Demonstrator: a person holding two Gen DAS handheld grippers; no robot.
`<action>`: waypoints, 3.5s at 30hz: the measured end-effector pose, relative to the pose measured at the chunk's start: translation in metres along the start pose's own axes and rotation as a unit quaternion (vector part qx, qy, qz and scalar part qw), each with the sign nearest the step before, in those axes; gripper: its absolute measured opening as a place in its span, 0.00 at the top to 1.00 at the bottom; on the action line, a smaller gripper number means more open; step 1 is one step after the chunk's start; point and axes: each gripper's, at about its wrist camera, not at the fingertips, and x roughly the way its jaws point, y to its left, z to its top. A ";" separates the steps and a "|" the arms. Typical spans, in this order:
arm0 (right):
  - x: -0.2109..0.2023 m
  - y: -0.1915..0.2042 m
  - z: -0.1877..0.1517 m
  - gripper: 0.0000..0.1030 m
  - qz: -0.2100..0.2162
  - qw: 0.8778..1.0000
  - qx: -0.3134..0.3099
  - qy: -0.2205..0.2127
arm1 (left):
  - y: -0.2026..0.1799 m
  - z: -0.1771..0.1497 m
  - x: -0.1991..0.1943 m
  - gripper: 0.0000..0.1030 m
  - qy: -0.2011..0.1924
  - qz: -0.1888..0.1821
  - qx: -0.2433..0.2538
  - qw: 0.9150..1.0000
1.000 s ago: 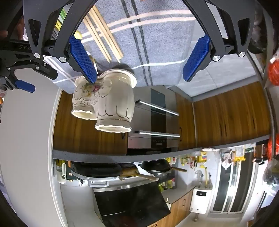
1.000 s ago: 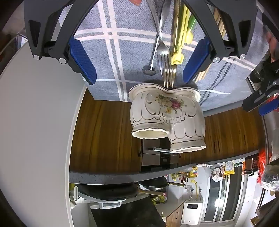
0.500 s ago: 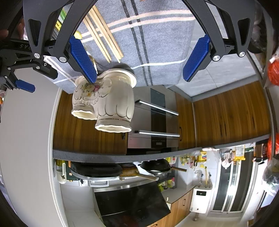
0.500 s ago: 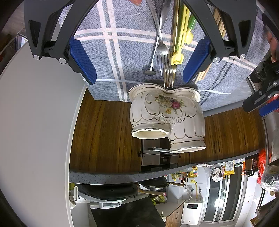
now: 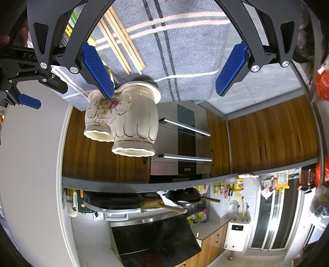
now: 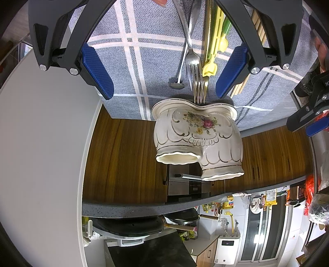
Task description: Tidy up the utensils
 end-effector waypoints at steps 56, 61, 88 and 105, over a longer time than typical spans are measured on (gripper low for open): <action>0.014 0.000 -0.007 0.05 0.011 1.000 0.008 0.026 | 0.000 0.004 -0.007 0.05 0.001 0.004 0.000 1.000; 0.013 -0.001 -0.007 0.05 0.012 1.000 0.011 0.024 | -0.001 -0.003 0.003 0.05 0.006 0.005 0.000 1.000; 0.023 -0.019 -0.005 0.05 0.072 0.991 -0.062 0.095 | 0.011 -0.003 0.021 0.05 0.078 0.017 0.017 0.997; 0.088 -0.008 -0.006 0.75 0.104 0.973 -0.018 0.206 | 0.003 -0.008 0.035 0.05 0.122 -0.007 0.030 0.992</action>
